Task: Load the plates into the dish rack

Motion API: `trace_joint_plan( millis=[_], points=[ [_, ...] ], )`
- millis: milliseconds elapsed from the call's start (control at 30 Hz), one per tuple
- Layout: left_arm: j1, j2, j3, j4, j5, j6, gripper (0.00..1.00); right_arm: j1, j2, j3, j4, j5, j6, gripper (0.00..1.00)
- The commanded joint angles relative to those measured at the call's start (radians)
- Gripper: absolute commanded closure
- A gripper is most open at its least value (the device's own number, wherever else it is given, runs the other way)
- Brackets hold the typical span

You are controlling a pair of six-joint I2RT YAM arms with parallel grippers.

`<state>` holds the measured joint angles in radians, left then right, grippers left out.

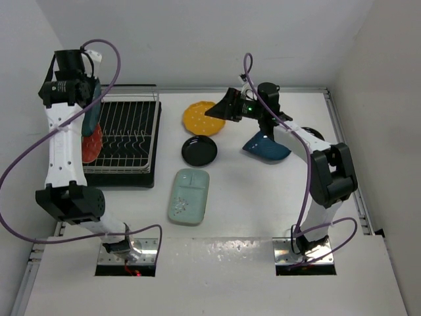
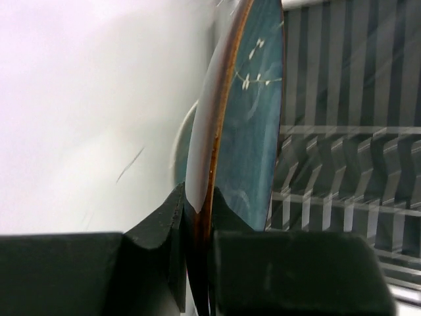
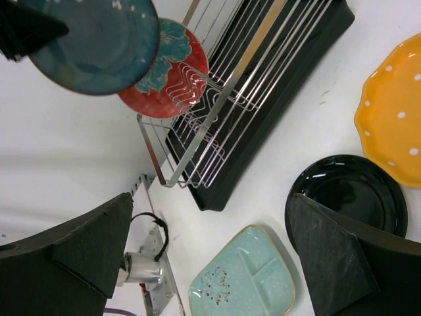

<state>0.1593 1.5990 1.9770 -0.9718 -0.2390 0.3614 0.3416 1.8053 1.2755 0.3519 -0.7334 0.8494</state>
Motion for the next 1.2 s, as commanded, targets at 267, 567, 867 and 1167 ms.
trace_joint_plan(
  millis=[267,567,867,1167],
  points=[
    [0.034,-0.108,-0.260,0.243,-0.198,0.051,1.00,-0.001,-0.012,0.087,-0.028,-0.008,-0.009,0.00],
    [0.054,-0.117,-0.276,0.288,-0.198,0.071,1.00,0.000,-0.076,0.021,-0.054,0.003,-0.038,0.00],
    [0.054,-0.108,-0.179,0.234,-0.210,0.042,1.00,0.000,-0.092,0.021,-0.079,0.008,-0.069,0.00],
    [0.117,-0.117,-0.311,0.245,-0.094,0.031,1.00,-0.001,-0.098,0.005,-0.074,0.009,-0.072,0.00]
  ],
)
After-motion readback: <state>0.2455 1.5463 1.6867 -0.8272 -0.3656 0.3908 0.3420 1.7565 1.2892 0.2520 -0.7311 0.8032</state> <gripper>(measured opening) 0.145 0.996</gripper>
